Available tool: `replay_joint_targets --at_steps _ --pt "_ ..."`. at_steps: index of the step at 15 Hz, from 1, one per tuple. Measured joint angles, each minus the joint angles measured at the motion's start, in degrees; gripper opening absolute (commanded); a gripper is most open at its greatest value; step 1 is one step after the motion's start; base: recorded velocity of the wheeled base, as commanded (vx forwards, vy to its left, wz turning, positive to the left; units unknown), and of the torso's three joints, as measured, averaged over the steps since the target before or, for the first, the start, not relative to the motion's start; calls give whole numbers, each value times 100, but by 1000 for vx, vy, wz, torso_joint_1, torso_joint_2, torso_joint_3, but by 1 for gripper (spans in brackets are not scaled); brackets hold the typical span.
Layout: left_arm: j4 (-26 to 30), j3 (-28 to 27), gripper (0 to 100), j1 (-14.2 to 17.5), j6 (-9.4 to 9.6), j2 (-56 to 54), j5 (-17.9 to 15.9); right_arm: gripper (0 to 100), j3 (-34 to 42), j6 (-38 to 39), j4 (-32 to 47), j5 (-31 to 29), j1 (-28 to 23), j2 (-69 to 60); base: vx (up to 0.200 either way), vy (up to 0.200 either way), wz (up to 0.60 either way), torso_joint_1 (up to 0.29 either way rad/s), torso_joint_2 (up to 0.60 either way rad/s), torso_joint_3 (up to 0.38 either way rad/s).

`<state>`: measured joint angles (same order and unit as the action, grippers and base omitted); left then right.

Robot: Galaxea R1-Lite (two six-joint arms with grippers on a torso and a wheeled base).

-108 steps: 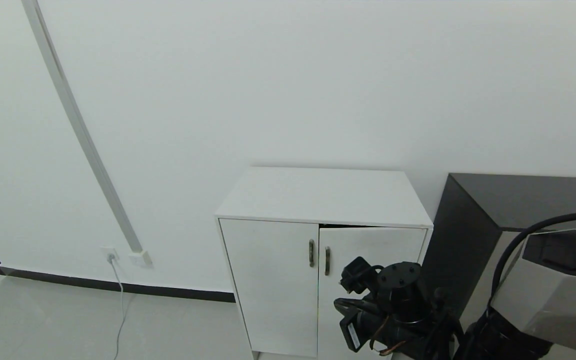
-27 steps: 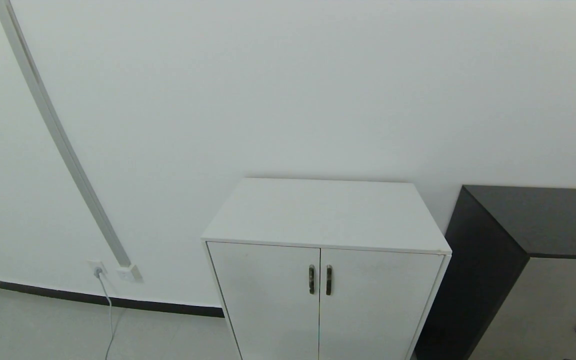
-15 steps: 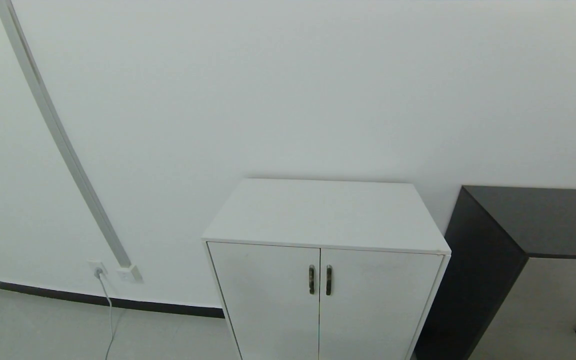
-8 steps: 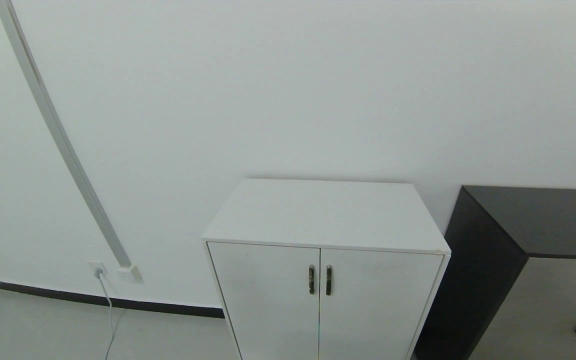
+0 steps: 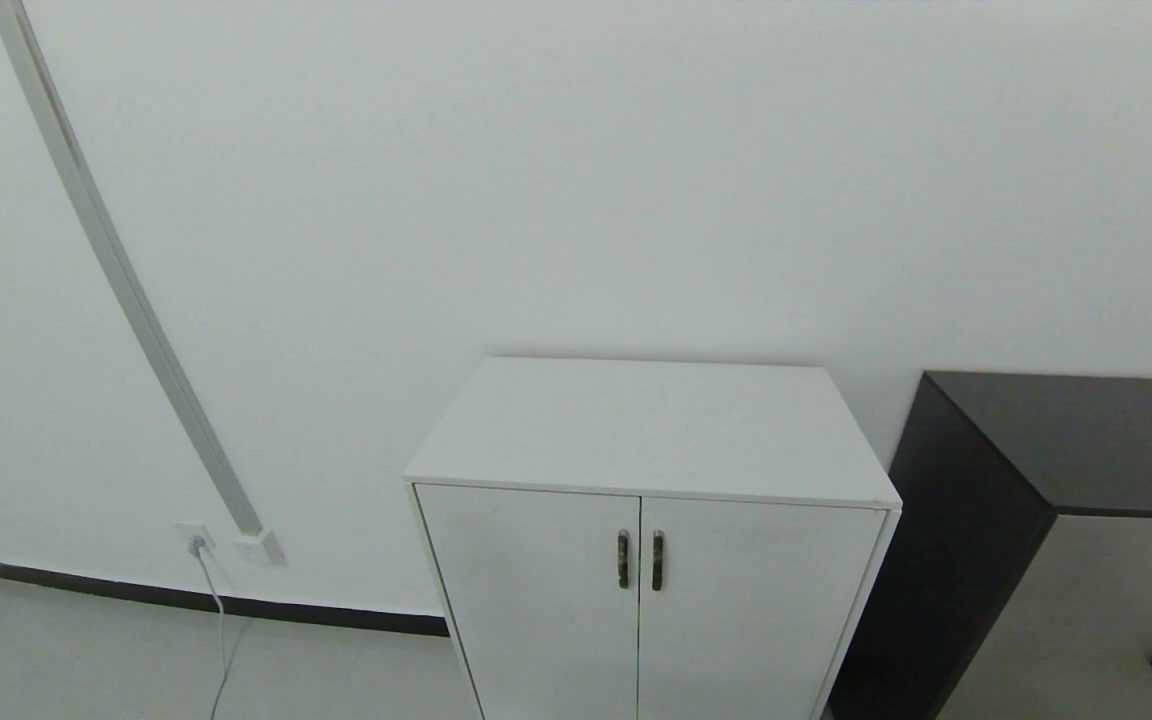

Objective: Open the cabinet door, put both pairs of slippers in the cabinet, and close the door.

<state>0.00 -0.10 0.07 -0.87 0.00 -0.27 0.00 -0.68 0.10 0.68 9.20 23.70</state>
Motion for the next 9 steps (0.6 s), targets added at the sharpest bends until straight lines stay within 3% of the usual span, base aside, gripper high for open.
replay_joint_targets --at_steps 9 --pt "0 0 0 -2 0 5 -6 0 0 11 0 0 -351 -1378 0 0 0 0 0 0"
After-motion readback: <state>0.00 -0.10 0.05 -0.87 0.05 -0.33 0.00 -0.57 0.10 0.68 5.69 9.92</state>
